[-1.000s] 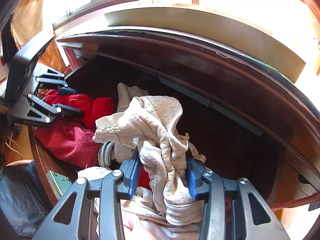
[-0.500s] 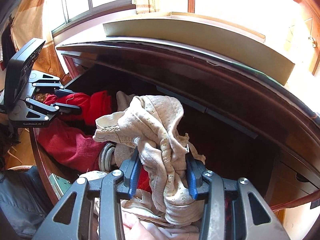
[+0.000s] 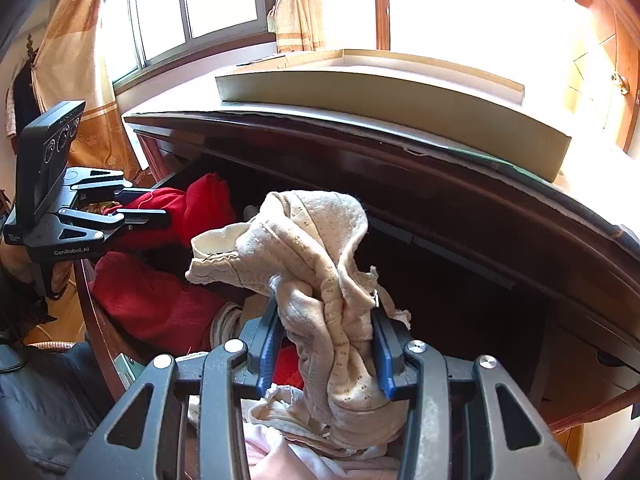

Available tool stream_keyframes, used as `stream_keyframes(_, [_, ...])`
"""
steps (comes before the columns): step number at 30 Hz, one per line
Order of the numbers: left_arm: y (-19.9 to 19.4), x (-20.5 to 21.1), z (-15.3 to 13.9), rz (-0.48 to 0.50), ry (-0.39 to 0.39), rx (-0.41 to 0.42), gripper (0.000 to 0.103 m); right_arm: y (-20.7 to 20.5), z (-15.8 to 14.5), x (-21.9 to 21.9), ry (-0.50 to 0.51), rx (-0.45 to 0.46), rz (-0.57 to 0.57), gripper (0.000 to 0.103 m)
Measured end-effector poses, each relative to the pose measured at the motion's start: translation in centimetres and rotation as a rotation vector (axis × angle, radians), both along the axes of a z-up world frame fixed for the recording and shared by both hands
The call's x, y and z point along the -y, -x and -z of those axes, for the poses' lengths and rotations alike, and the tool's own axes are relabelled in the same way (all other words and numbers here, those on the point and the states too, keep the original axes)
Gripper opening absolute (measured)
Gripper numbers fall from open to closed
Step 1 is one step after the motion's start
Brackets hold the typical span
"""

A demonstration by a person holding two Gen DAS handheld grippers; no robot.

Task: Take underwear out of drawer
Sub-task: 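Lift the beige underwear and red garment out of the drawer with both tools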

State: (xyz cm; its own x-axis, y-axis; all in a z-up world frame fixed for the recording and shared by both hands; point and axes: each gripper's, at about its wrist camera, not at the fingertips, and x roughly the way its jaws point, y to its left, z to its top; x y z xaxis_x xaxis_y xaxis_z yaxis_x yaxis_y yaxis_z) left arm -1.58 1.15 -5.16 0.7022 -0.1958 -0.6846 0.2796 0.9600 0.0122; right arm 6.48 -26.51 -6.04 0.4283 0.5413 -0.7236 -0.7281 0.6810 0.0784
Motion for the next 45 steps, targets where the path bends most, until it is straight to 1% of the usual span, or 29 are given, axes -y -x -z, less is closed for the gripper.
stream_keyframes(7, [0.9,-0.4,-0.8,-0.018,0.048,0.059,0.024,1.1,-0.6,1.5,-0.033,0.030,0.006,0.042])
stream_keyframes(12, [0.8,-0.3,-1.7,-0.030,0.075,0.094,0.024,1.7,-1.2,2.6,-0.072,0.051,0.012,0.042])
stream_keyframes(17, [0.7,0.2,-1.1,-0.039,0.107,0.130,0.024,2.4,-1.5,3.7,-0.095,0.078,0.018,0.042])
stream_keyframes(24, [1.5,0.6,-1.4,-0.046,0.112,0.190,0.024,2.7,-2.0,4.4,-0.124,0.109,0.024,0.042])
stream_keyframes(32, [2.0,0.7,-1.8,-0.061,0.118,0.234,0.024,3.6,-2.3,5.6,-0.161,0.150,0.029,0.042])
stream_keyframes(38, [2.6,0.8,-2.4,-0.073,0.123,0.278,0.024,4.5,-2.7,6.3,-0.194,0.201,0.025,0.042])
stream_keyframes(45, [3.2,1.0,-3.0,-0.076,0.126,0.324,0.024,5.3,-3.2,5.9,-0.217,0.257,0.017,0.042])
